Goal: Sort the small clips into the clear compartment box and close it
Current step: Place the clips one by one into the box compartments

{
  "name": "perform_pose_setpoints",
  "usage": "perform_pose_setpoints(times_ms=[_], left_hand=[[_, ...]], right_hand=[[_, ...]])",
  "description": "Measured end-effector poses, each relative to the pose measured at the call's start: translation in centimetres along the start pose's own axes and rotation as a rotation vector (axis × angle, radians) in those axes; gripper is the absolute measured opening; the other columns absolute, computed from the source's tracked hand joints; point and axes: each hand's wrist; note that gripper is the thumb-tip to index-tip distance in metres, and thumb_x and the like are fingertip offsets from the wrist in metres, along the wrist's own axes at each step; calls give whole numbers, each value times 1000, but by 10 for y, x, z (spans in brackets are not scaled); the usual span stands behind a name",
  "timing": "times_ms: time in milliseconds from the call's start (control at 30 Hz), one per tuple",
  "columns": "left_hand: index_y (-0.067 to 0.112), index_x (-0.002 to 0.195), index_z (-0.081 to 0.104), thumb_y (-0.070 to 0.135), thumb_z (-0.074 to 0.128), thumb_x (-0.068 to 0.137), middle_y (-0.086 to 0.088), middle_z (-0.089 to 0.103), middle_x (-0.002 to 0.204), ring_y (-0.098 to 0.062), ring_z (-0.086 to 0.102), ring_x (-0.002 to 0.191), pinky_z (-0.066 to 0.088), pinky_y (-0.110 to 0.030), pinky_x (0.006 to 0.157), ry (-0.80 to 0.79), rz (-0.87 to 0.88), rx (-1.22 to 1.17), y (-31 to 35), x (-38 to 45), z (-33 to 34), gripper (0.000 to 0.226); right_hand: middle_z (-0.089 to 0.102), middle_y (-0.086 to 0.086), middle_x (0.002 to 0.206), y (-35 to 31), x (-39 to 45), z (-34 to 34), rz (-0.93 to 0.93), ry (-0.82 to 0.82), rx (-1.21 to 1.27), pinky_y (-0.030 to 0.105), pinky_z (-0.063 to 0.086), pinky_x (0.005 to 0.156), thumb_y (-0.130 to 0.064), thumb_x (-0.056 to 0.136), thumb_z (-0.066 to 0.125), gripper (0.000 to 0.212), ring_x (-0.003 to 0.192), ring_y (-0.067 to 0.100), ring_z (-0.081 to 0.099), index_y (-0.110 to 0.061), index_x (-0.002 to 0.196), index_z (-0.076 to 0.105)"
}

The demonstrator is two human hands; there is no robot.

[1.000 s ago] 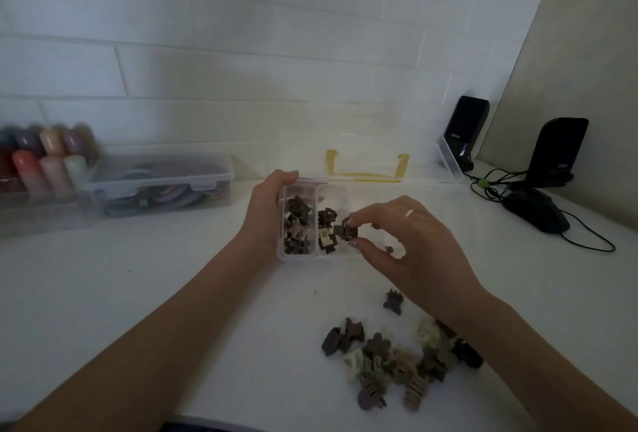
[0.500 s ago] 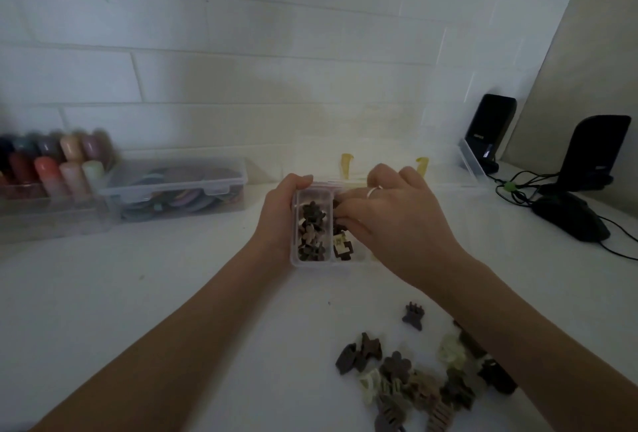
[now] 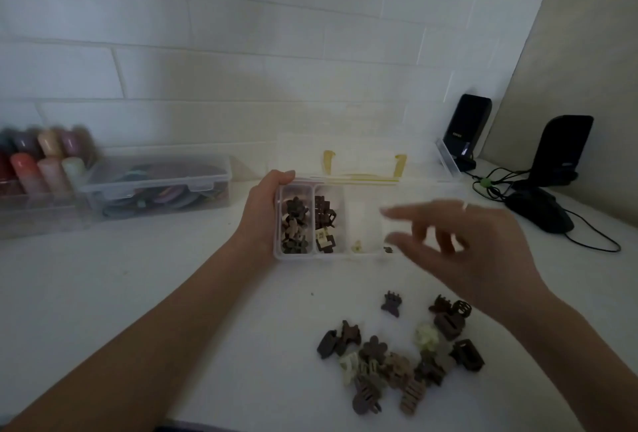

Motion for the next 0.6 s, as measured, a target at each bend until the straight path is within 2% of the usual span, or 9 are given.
perform_pose_setpoints(times_ms=[67, 133, 233, 300, 333, 400, 467, 533, 600], left_hand=[[13, 108, 60, 48, 68, 47, -21, 58, 106, -35, 58, 93, 46, -54, 89, 6, 4, -16, 1, -2, 2, 71], [13, 102, 60, 45, 65, 53, -18, 59, 99, -32, 60, 85, 50, -44, 78, -9, 1, -32, 1, -4, 2, 59], [14, 93, 58, 43, 59, 65, -13, 59, 85, -28, 60, 70, 52, -34, 66, -72, -3, -37, 1, -6, 2, 40], [15, 94, 57, 43, 60, 63, -12, 59, 85, -28, 60, 70, 51, -34, 69, -72, -13, -39, 2, -7, 2, 42], [15, 92, 57, 43, 59, 62, -12, 59, 86, -28, 60, 71, 50, -35, 71, -59, -5, -33, 3, -7, 1, 42], [14, 92, 58, 44, 58, 62, -14, 58, 90, -28, 60, 72, 49, -36, 72, -54, 20, -19, 3, -8, 2, 42], [14, 98, 55, 44, 58, 62, -16, 56, 94, -29, 59, 74, 49, -37, 72, -63, 18, -6, 3, -10, 2, 47], [14, 93, 56, 43, 55, 62, -14, 57, 88, -28, 58, 71, 49, -35, 70, -58, 32, 18, 4, -10, 2, 43], [15, 78, 58, 40, 53, 62, -10, 57, 78, -26, 57, 66, 46, -33, 70, -35, 66, 72, 8, -11, 0, 30]], right_hand=[[54, -26, 62, -2, -11, 1, 30, -180, -37, 4, 31, 52, -64, 78, 48, 34, 51, -7, 49, -45, 98, 68], [62, -27, 72, -4, -12, 3, 65, -400, -95, 5, 29, 54, -66, 74, 50, 35, 55, -10, 50, -50, 103, 64], [66, -29, 94, -3, -10, 5, 80, -525, -171, 5, 31, 59, -60, 76, 58, 37, 58, -12, 44, -54, 113, 56], [63, -30, 95, -1, -11, 9, 88, -599, -214, 5, 29, 59, -56, 79, 59, 36, 61, -13, 38, -53, 115, 55], [60, -32, 89, 0, -12, 12, 101, -627, -204, 5, 30, 59, -52, 81, 59, 33, 62, -13, 39, -52, 114, 56], [51, -33, 77, 1, -13, 16, 138, -640, -141, 7, 35, 61, -44, 83, 62, 25, 67, -7, 48, -46, 107, 63], [54, -30, 78, 4, -14, 18, 135, -602, -90, 9, 40, 64, -38, 82, 65, 18, 72, -1, 54, -40, 99, 67], [62, -24, 79, 6, -15, 19, 125, -487, 28, 11, 45, 63, -32, 80, 69, 12, 74, 3, 58, -35, 91, 69], [68, -14, 76, 6, -15, 20, 192, -276, 293, 17, 52, 61, -22, 78, 72, 7, 72, 7, 62, -25, 84, 70]])
Point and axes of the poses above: each hand's wrist, its own x-axis towards the middle knuckle, its own z-axis out of the palm, y = z × x
